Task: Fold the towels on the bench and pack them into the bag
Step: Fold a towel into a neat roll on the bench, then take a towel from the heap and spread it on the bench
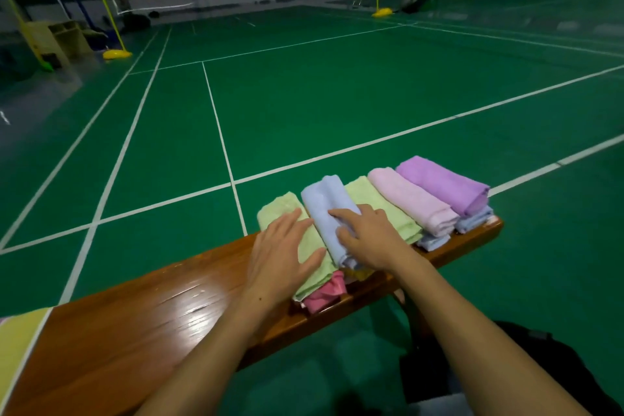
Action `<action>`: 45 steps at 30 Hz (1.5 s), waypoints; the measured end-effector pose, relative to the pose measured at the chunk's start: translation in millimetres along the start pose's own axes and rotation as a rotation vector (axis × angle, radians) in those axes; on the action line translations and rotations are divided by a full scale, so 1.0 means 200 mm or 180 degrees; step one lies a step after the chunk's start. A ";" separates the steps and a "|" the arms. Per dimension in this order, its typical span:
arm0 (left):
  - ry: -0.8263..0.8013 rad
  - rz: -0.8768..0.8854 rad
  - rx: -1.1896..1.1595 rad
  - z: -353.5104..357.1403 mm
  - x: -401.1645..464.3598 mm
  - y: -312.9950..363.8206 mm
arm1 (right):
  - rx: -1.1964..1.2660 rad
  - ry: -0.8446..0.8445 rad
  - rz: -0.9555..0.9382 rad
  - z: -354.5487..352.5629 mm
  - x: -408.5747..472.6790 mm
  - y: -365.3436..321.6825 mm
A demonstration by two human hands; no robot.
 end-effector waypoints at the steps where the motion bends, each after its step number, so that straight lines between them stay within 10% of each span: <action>1: -0.0004 0.0016 -0.0038 -0.01 0.00 0.00 | -0.0031 0.0028 -0.0004 -0.01 -0.01 0.00; 17: 0.0240 -0.0113 -0.0191 -0.63 -0.42 -0.52 | 0.0426 0.1443 -0.1584 0.09 -0.07 -0.74; 32: -0.0077 -0.2734 0.0948 -1.12 -1.50 -1.70 | 0.1488 -0.0843 -0.1693 1.10 -0.13 -1.97; 45: 0.0322 -0.2694 0.0002 -1.15 -1.55 -1.75 | 0.3448 -0.2178 -0.0203 1.47 -0.15 -2.34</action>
Point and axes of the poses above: each hand's wrist, its own x-axis towards the middle knuckle, its own z-axis out of the palm, y = z × x, the point moved 2 cm from there along x, towards the middle knuckle, and after that the axes turned 1 degree about -x, right-handed, at the moved point
